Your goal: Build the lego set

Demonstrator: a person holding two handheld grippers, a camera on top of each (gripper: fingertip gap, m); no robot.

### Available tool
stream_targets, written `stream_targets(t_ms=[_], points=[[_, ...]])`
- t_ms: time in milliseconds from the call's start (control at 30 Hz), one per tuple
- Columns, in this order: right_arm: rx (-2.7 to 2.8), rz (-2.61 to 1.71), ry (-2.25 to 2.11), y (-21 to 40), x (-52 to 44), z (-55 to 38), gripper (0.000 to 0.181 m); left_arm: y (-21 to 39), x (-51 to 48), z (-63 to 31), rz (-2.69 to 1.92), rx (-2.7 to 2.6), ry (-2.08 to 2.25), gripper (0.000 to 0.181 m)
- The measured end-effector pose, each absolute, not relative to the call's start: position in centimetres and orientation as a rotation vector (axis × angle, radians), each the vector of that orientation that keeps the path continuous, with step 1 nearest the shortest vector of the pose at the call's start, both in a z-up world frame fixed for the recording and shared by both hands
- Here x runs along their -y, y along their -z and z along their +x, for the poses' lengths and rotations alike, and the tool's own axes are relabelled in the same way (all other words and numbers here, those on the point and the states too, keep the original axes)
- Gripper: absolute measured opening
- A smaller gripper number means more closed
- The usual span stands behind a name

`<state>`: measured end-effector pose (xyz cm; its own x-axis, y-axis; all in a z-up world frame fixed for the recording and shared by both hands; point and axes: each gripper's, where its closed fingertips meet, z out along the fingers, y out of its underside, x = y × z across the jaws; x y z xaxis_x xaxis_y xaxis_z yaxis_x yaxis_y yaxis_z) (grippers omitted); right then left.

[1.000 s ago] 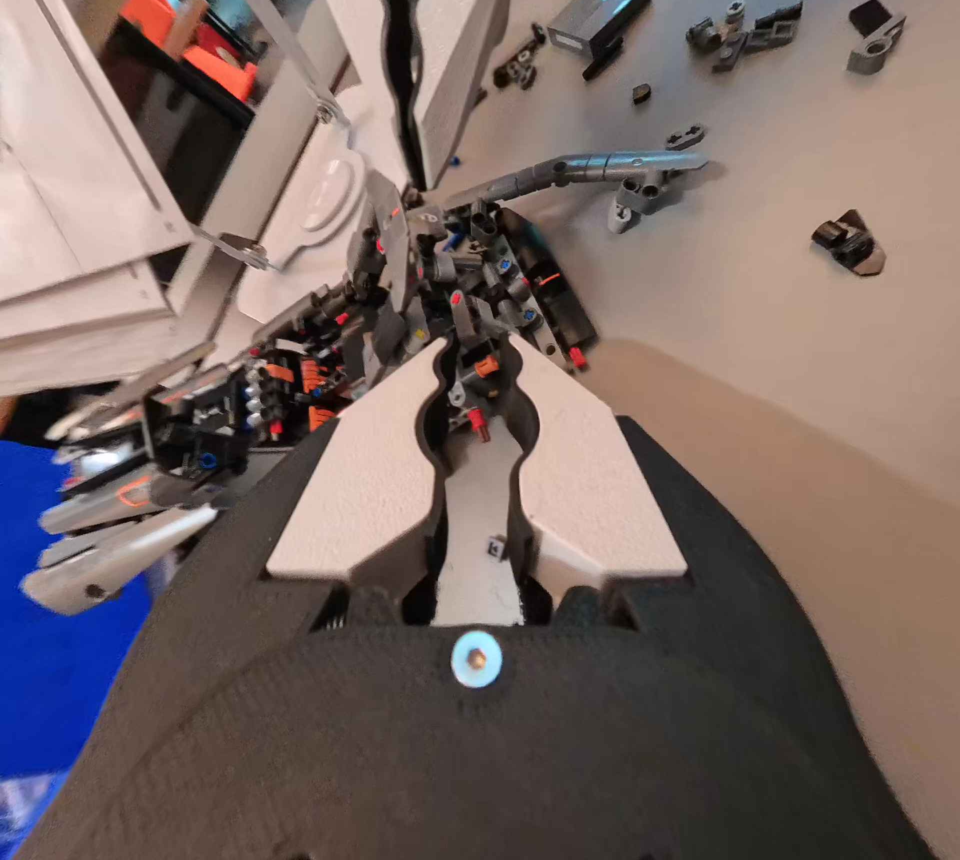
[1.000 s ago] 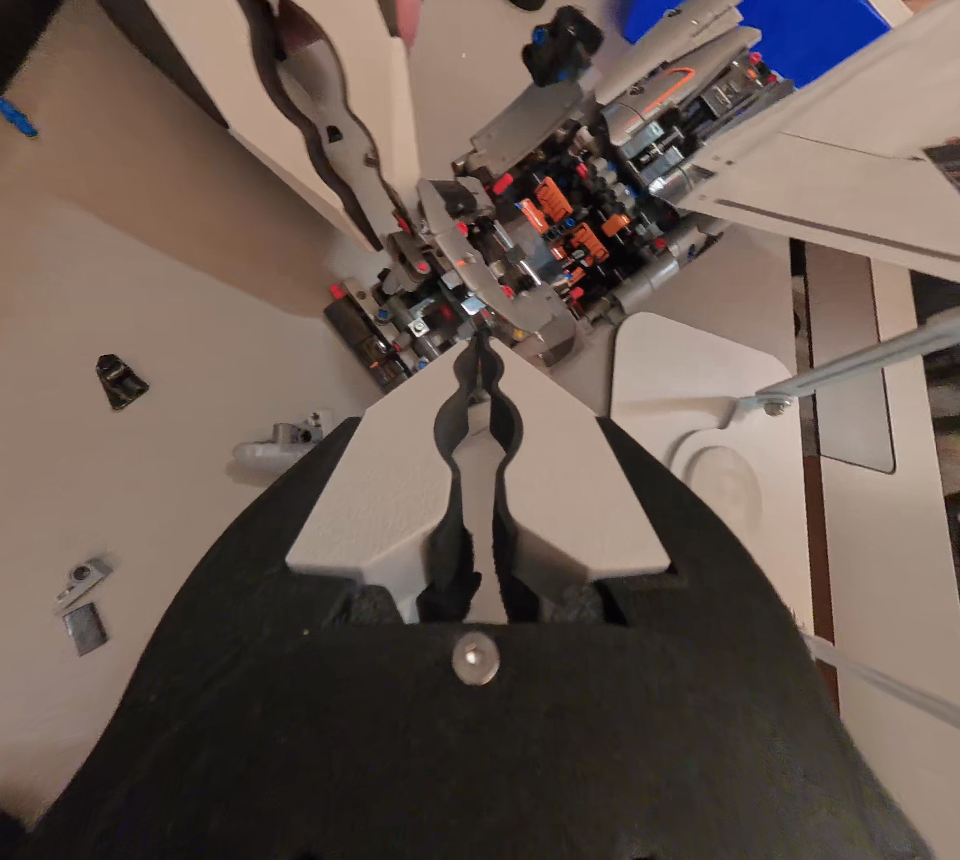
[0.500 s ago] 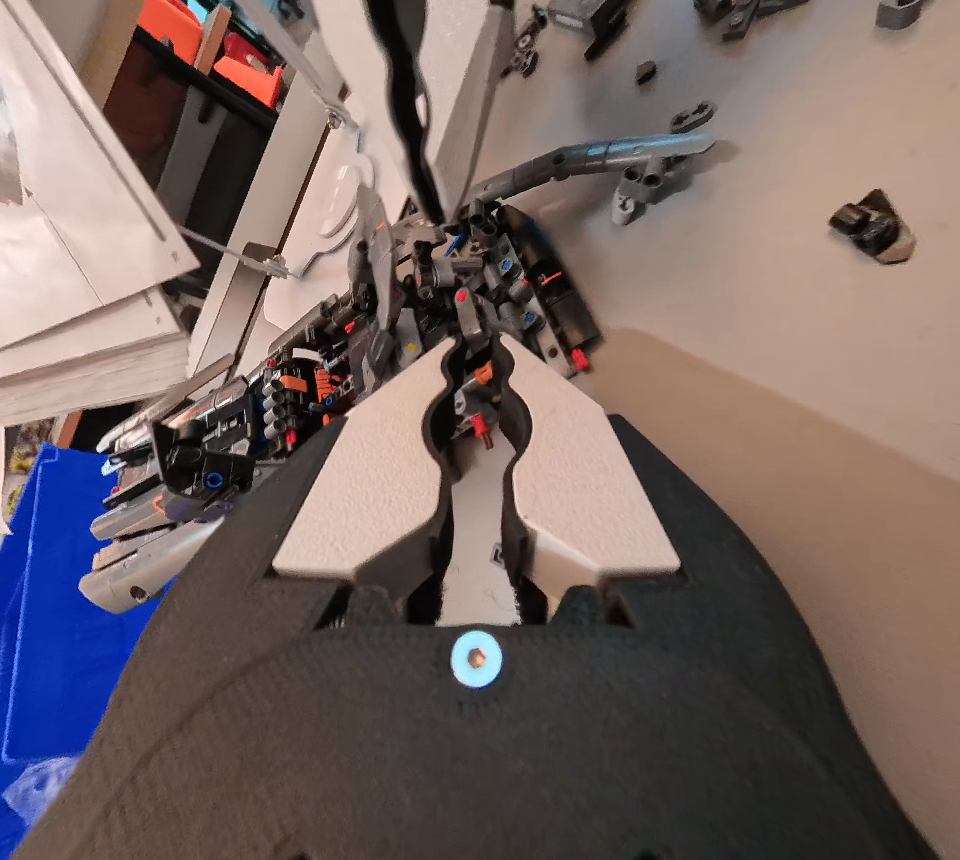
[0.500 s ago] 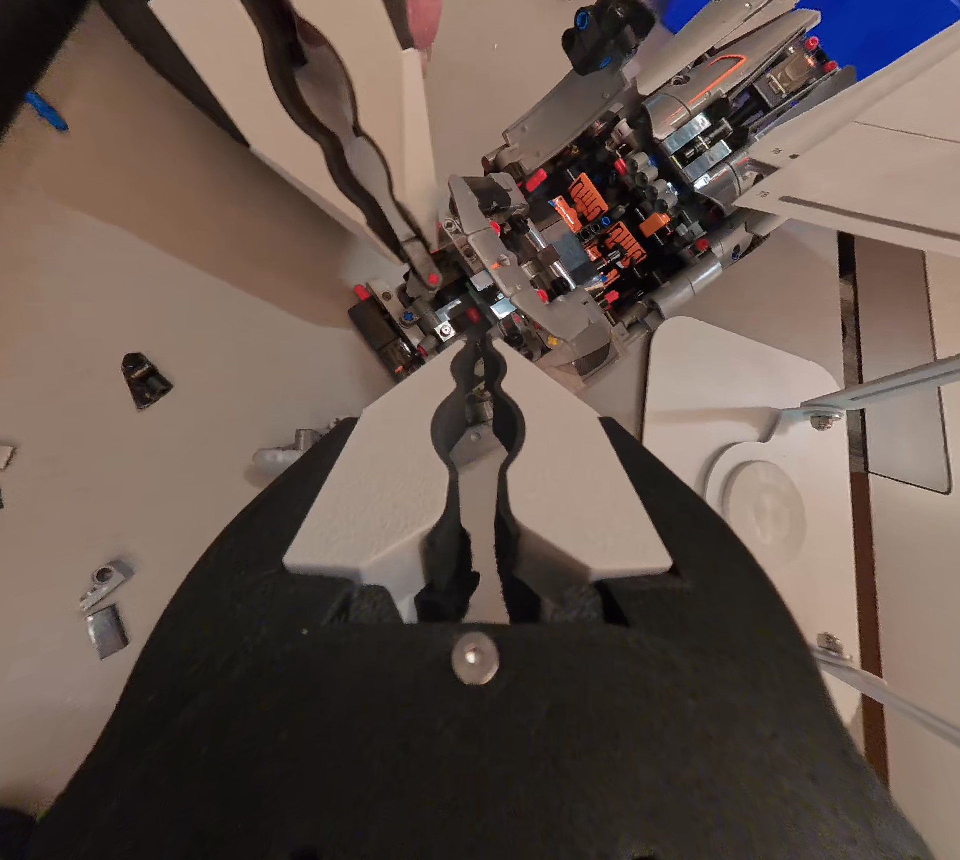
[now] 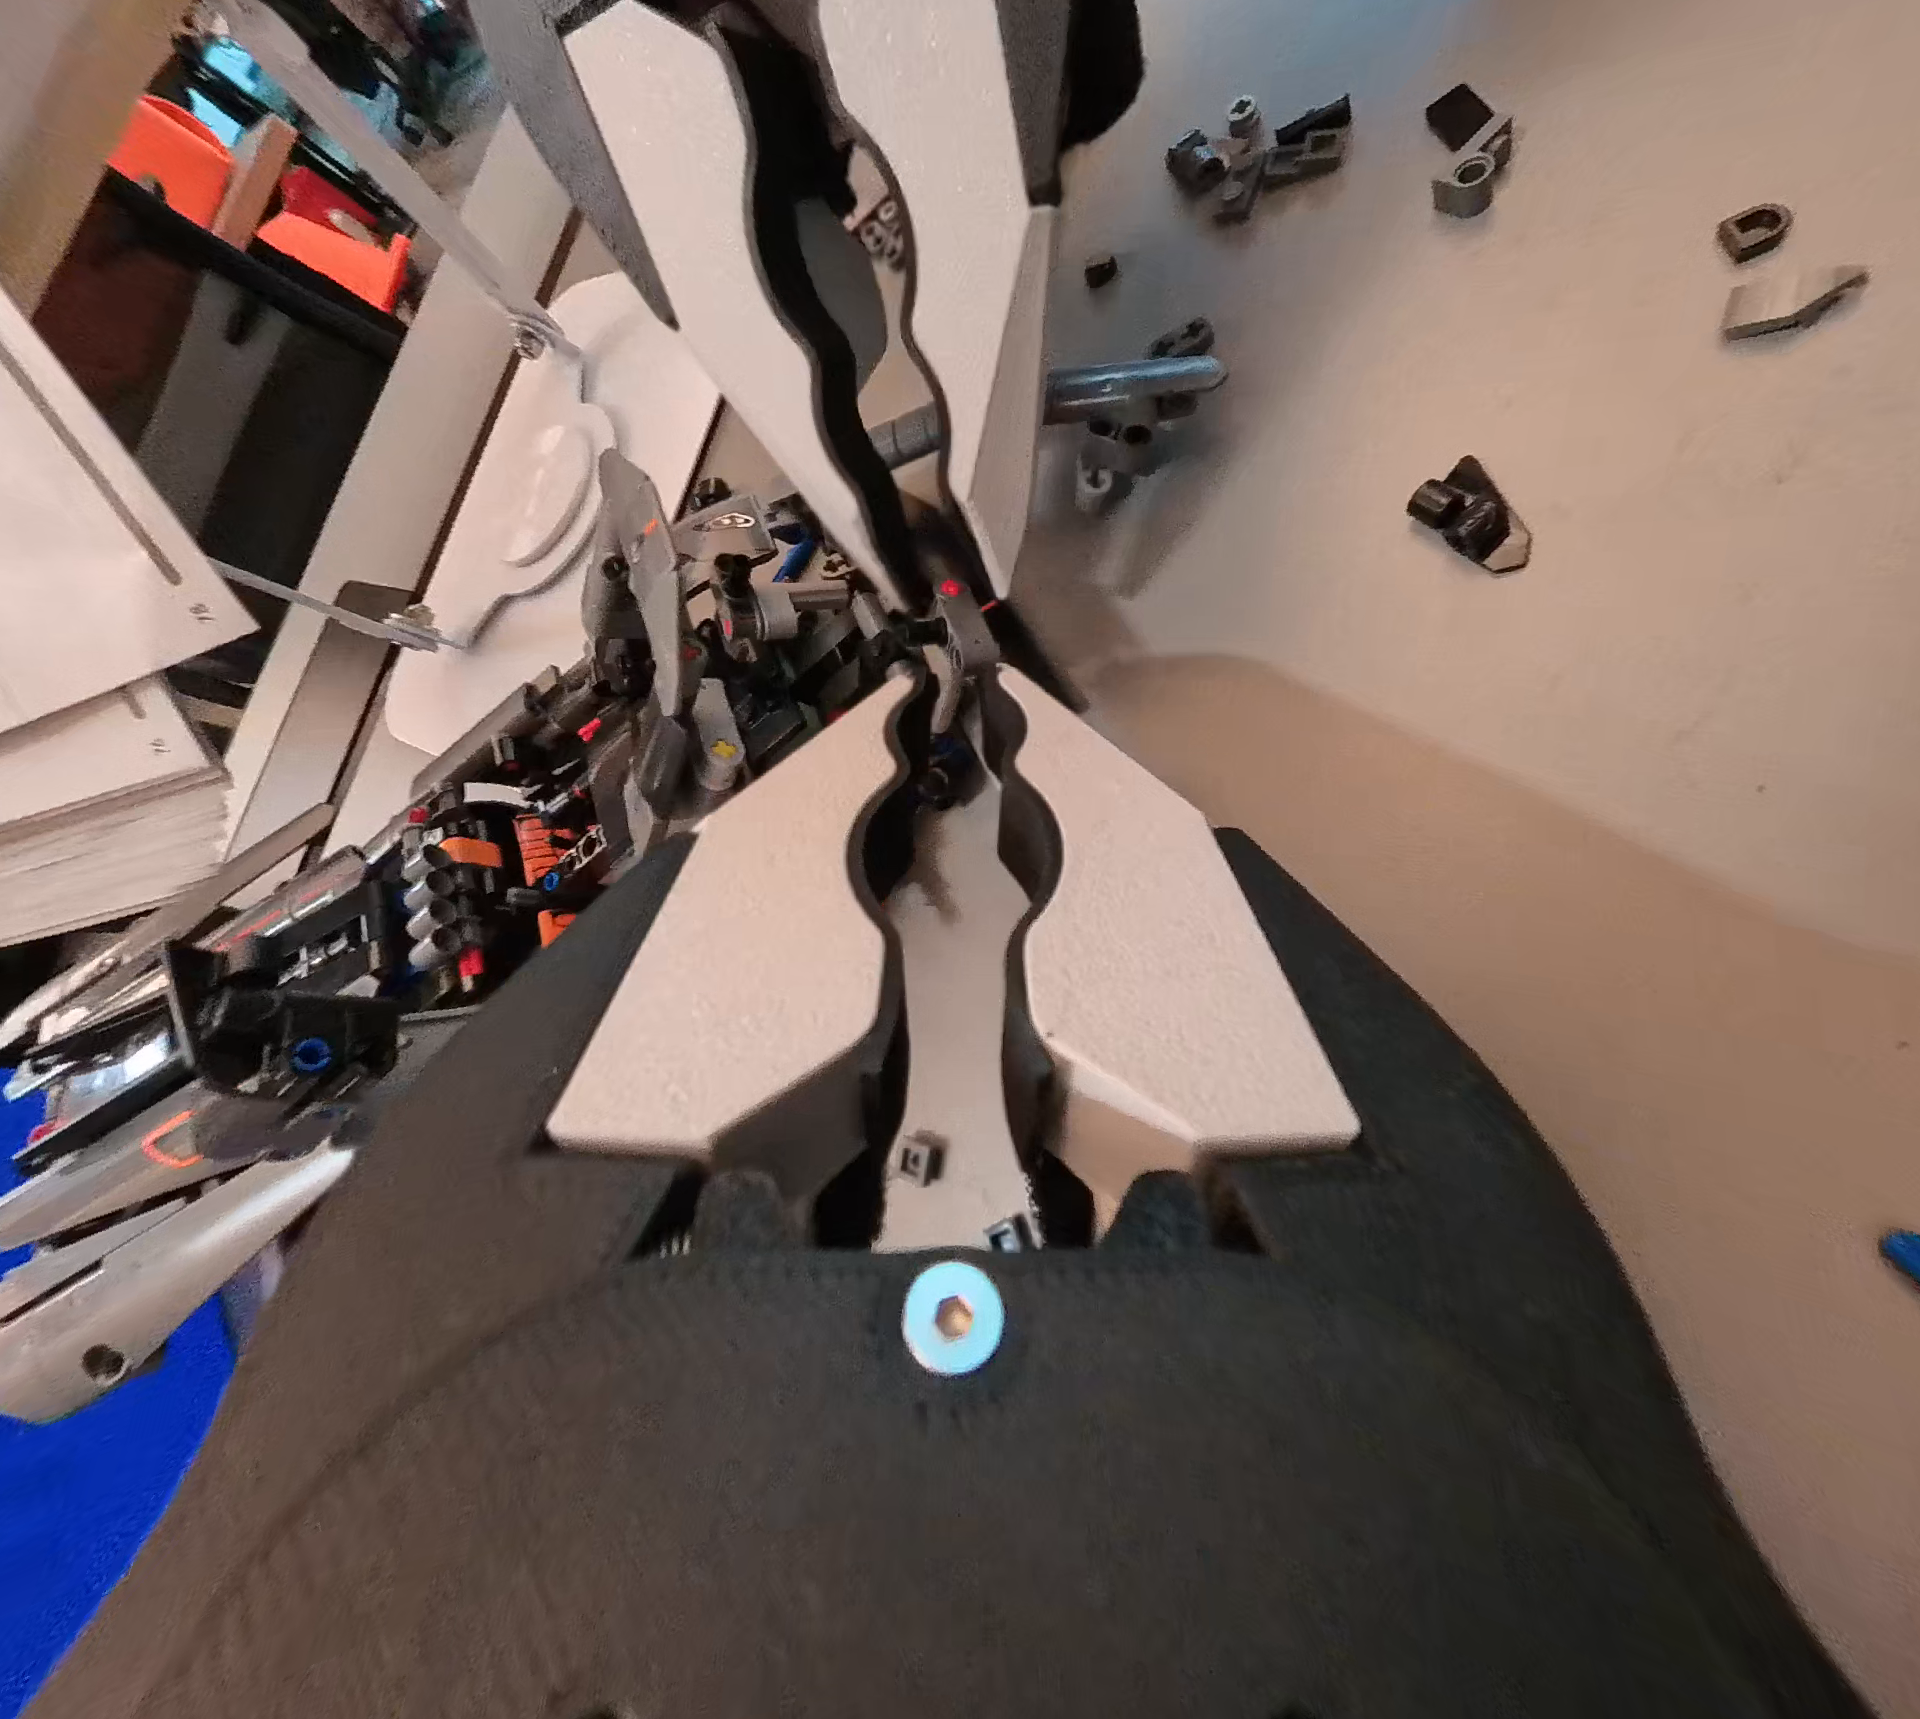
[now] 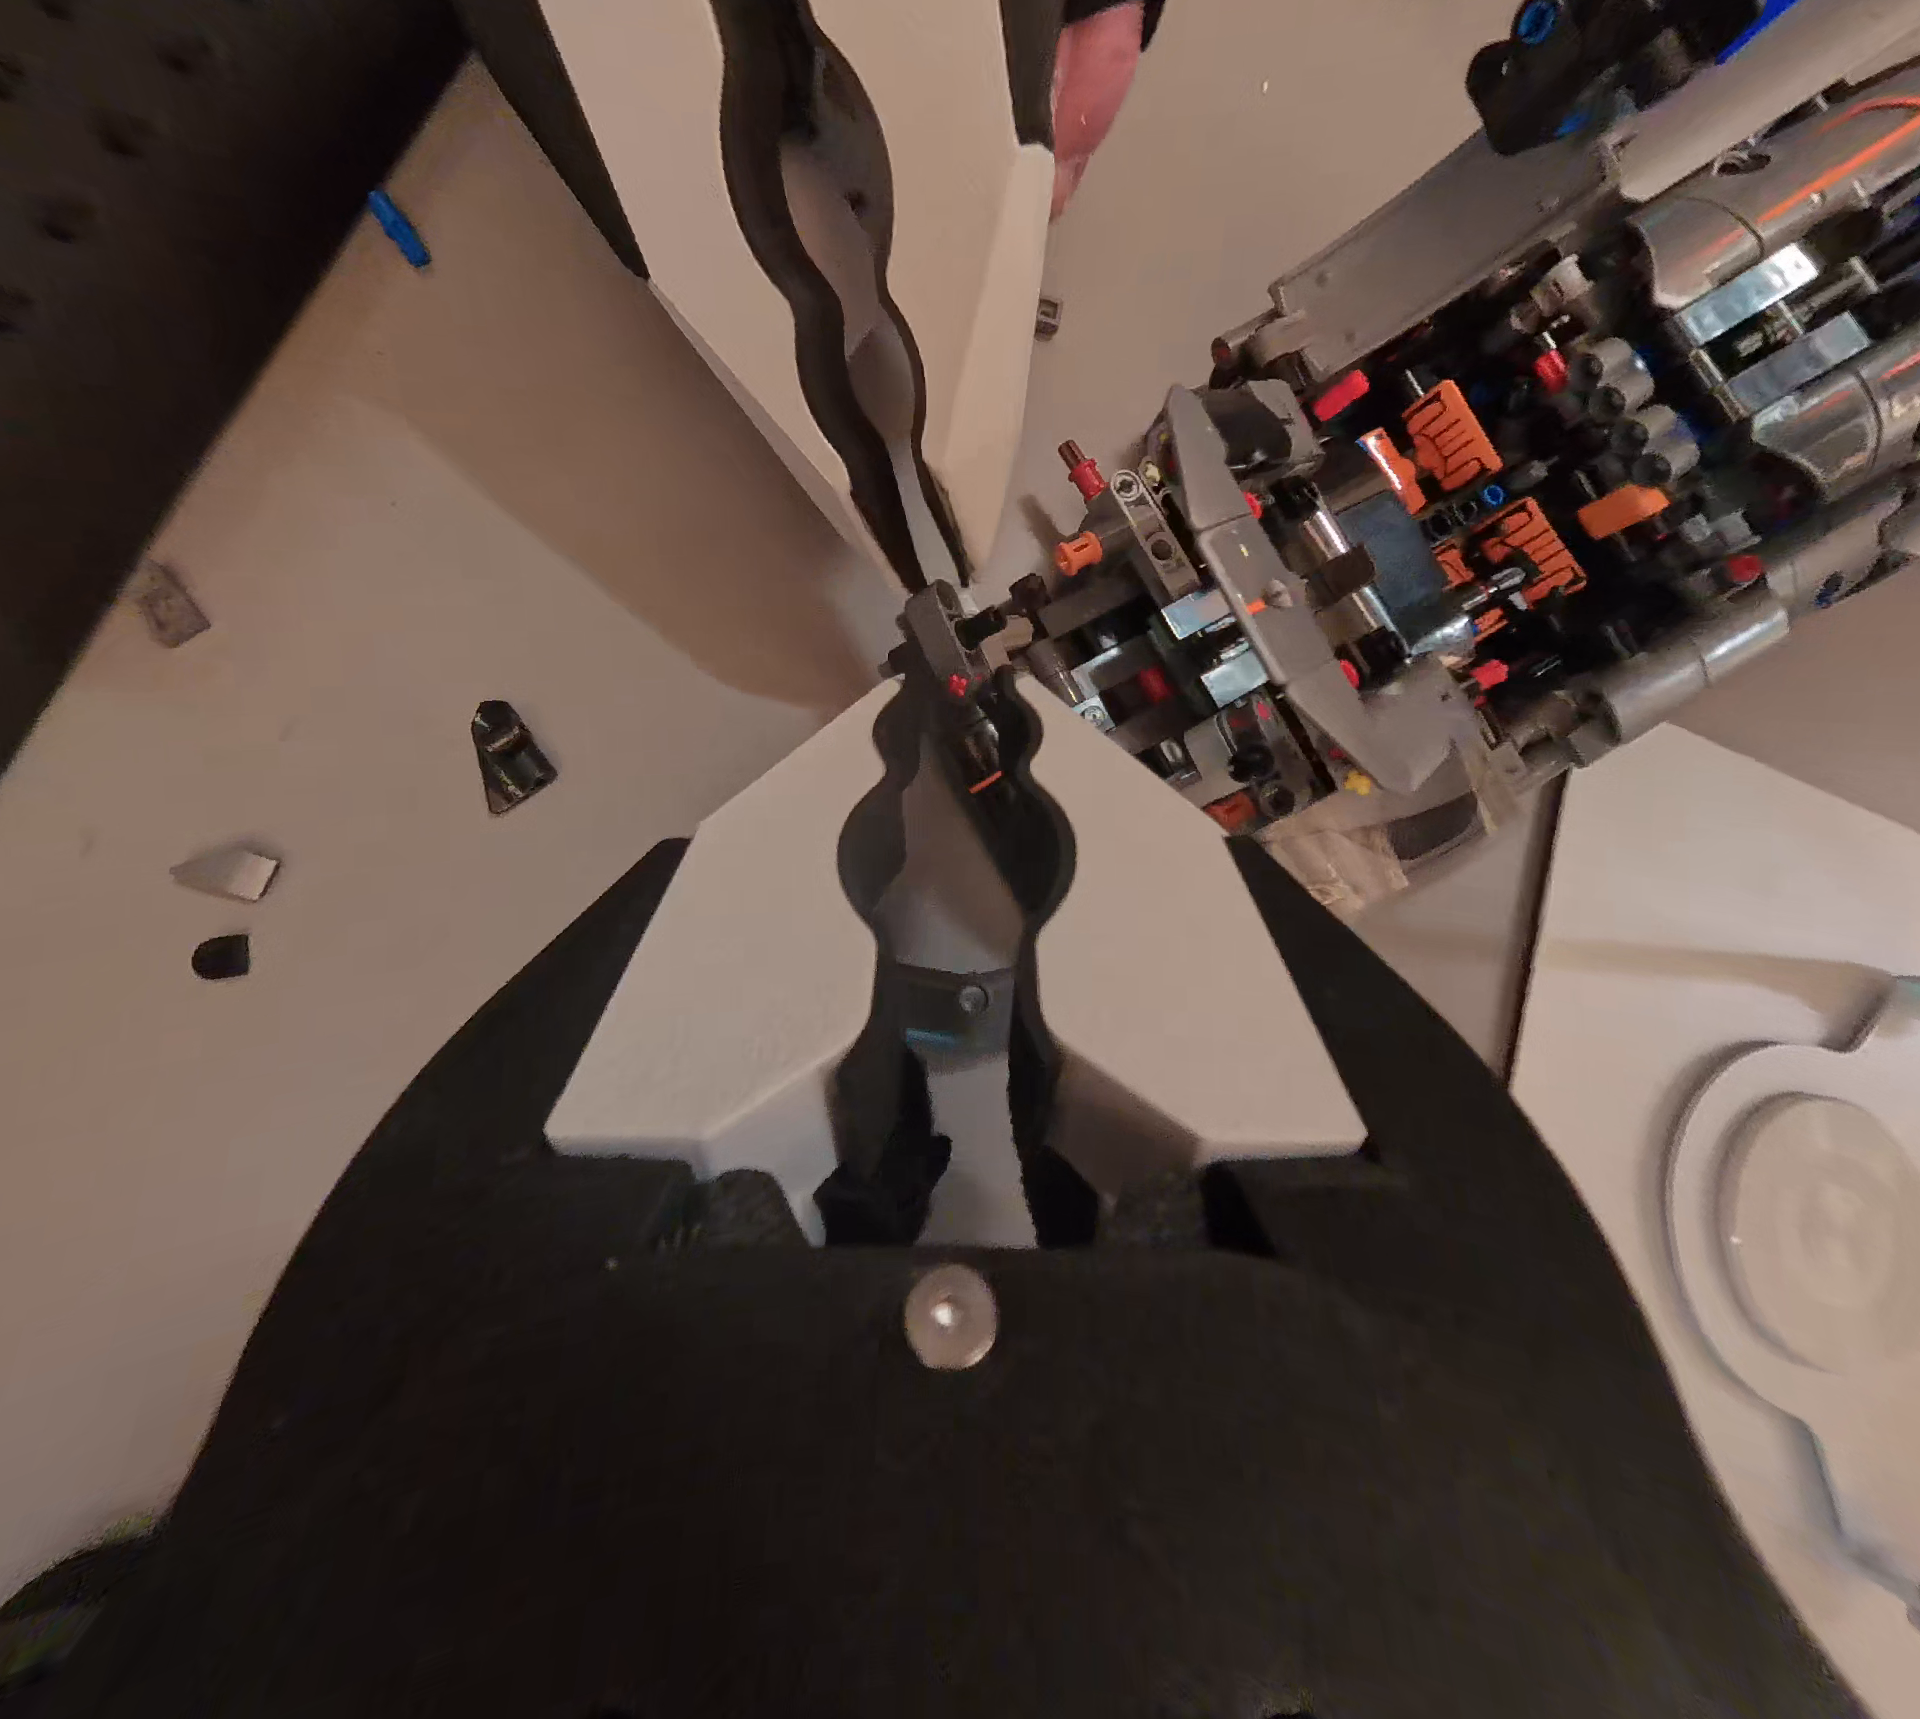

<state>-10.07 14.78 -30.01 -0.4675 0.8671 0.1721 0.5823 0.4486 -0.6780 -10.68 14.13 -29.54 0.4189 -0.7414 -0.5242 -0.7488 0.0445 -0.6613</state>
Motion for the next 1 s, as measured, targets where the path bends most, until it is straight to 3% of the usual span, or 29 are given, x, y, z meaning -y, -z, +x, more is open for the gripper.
stream_targets(t_ms=[1000], points=[[2.265,-1.266,-0.754,32.0,-13.5,-10.2,0.005,32.1,-14.2,-10.0,-1.804,-1.323,0.077,0.008]])
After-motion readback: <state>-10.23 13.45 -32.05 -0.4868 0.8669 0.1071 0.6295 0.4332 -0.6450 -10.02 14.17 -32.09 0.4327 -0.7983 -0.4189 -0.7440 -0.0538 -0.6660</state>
